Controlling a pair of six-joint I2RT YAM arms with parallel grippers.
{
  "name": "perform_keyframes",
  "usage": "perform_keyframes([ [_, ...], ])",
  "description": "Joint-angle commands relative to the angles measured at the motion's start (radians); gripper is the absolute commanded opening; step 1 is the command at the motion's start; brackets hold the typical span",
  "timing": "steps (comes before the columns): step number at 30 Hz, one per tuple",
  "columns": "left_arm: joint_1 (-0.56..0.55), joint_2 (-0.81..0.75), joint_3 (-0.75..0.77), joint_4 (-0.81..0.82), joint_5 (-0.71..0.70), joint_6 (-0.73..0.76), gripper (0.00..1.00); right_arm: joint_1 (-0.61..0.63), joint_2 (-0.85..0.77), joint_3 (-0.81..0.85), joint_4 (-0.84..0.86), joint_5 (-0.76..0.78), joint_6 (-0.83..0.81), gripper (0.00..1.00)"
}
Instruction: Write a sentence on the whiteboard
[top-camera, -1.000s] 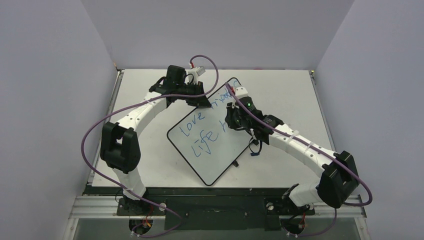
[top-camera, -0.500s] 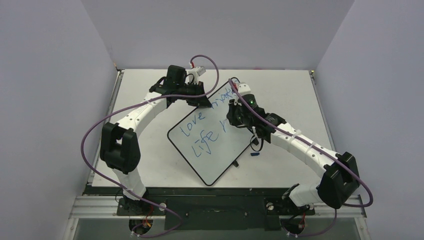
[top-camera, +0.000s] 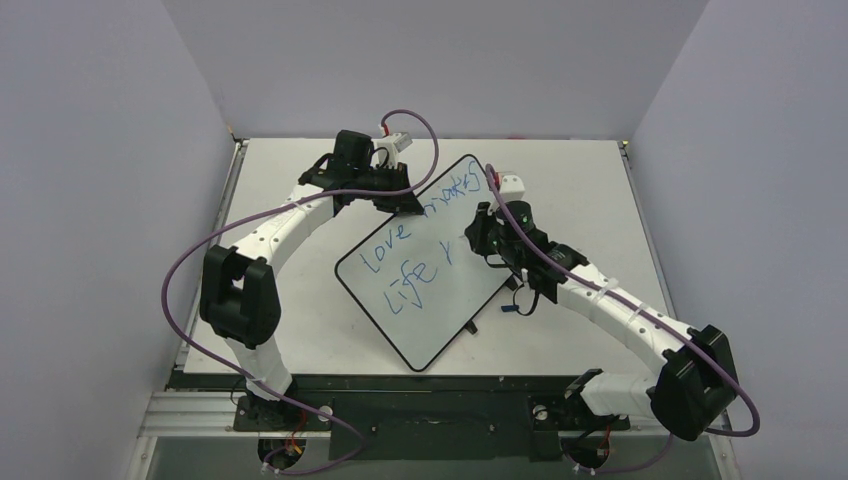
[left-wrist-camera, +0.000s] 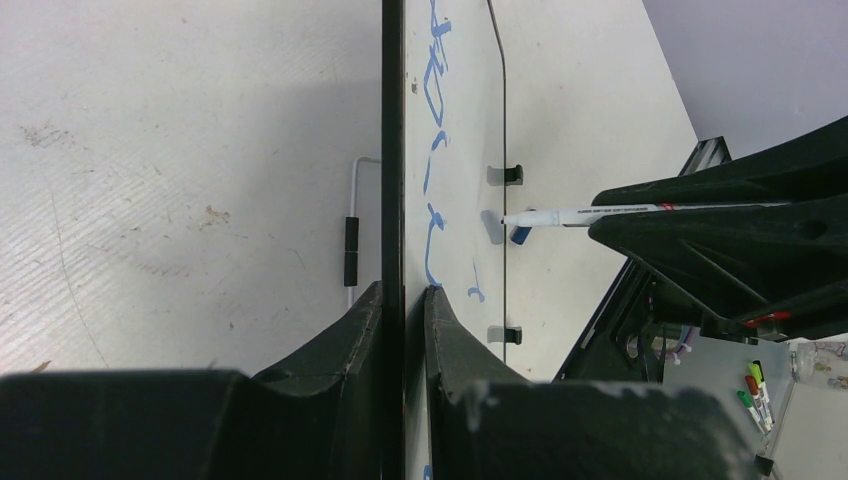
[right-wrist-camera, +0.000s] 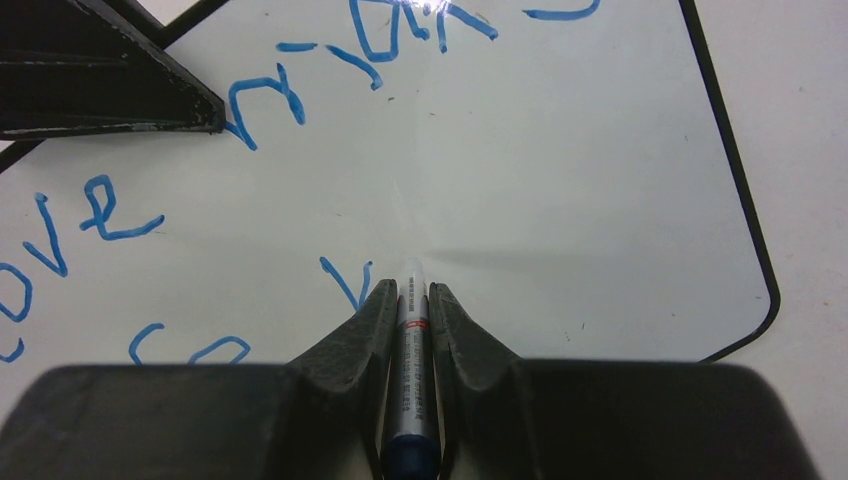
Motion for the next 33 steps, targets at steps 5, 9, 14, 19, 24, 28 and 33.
perform_keyframes([
  [5, -0.058, -0.008, -0.026, -0.072, -0.024, 0.081, 0.0, -0.019, 0.004, -0.045, 0.156, -0.014, 0.055, 0.0],
  [9, -0.058, -0.007, -0.026, -0.072, -0.023, 0.081, 0.0, -0.024, 0.013, -0.062, 0.199, -0.033, 0.07, 0.0],
  [14, -0.058, -0.006, -0.026, -0.07, -0.022, 0.081, 0.0, -0.028, 0.03, -0.08, 0.222, -0.043, 0.076, 0.0],
  [19, -0.058, -0.004, -0.026, -0.071, -0.022, 0.079, 0.0, -0.032, 0.027, -0.115, 0.224, -0.045, 0.075, 0.0],
  [24, -0.058, -0.005, -0.026, -0.07, -0.023, 0.079, 0.0, -0.033, 0.019, -0.162, 0.219, -0.043, 0.08, 0.0],
  [28, -0.058, -0.004, -0.026, -0.071, -0.024, 0.081, 0.0, -0.033, -0.004, -0.197, 0.21, -0.033, 0.083, 0.0],
  [33, -0.059, -0.003, -0.026, -0.071, -0.025, 0.081, 0.0, -0.033, -0.032, -0.241, 0.2, -0.031, 0.089, 0.0],
])
